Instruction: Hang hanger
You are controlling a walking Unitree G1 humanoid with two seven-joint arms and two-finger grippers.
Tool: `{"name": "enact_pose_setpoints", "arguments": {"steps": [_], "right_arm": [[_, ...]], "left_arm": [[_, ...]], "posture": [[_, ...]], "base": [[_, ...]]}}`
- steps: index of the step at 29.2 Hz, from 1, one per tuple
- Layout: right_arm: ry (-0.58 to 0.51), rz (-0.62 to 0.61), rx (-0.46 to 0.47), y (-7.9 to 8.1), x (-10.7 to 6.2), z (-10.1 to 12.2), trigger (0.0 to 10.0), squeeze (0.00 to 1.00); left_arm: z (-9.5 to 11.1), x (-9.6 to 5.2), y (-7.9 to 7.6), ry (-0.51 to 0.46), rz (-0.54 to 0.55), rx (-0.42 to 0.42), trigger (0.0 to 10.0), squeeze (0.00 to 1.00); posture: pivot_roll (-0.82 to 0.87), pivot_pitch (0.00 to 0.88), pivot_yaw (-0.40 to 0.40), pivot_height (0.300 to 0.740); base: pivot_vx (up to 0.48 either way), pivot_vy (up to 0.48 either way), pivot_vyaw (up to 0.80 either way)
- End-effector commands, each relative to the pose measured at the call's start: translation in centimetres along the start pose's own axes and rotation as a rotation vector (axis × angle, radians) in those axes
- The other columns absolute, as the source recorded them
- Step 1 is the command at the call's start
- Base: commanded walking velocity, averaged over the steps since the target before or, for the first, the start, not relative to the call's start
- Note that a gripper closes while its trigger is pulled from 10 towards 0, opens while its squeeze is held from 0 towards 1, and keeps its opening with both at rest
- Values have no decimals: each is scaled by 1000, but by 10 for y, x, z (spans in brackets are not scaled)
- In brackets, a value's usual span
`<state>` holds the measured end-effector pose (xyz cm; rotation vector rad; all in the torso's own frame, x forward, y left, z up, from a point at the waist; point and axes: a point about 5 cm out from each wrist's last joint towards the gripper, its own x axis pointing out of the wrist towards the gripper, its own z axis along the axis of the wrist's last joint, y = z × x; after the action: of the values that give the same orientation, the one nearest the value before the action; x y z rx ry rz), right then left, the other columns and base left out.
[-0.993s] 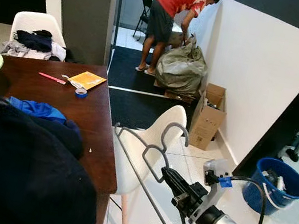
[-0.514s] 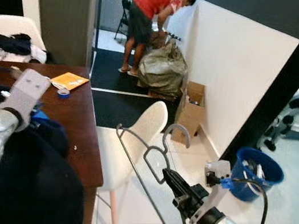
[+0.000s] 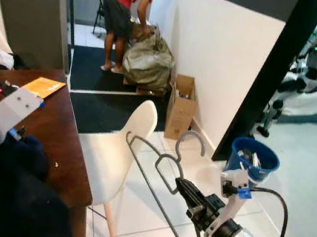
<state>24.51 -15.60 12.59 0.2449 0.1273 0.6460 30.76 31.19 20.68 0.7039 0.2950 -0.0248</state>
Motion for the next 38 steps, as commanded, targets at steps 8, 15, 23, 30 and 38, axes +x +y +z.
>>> {"name": "enact_pose_setpoints", "arguments": {"steps": [8, 15, 23, 30, 38], "right_arm": [[-6, 8, 0, 1, 0, 3, 10000, 0], [-3, 10, 3, -1, -1, 3, 10000, 0], [-3, -2, 8, -6, 3, 4, 10000, 0], [-13, -28, 16, -8, 4, 5, 10000, 0], [-35, -5, 7, -6, 3, 7, 10000, 0]], "left_arm": [[79, -44, 21, -459, -261, -232, 10000, 0], [86, -53, 29, -515, -220, -241, 10000, 0], [60, -26, 4, -341, 197, -354, 10000, 0], [46, -27, -63, -284, 139, -380, 10000, 0], [83, -38, -81, -477, 146, -389, 10000, 0]], "posture": [[43, 0, -51, 740], [43, 0, -52, 740], [54, 0, -54, 740], [55, 0, -54, 740], [61, 0, -55, 740]], "base": [[0, 0, 0], [0, 0, 0], [-42, 0, 0], [-335, 0, 0], [-82, 0, 773]]}}
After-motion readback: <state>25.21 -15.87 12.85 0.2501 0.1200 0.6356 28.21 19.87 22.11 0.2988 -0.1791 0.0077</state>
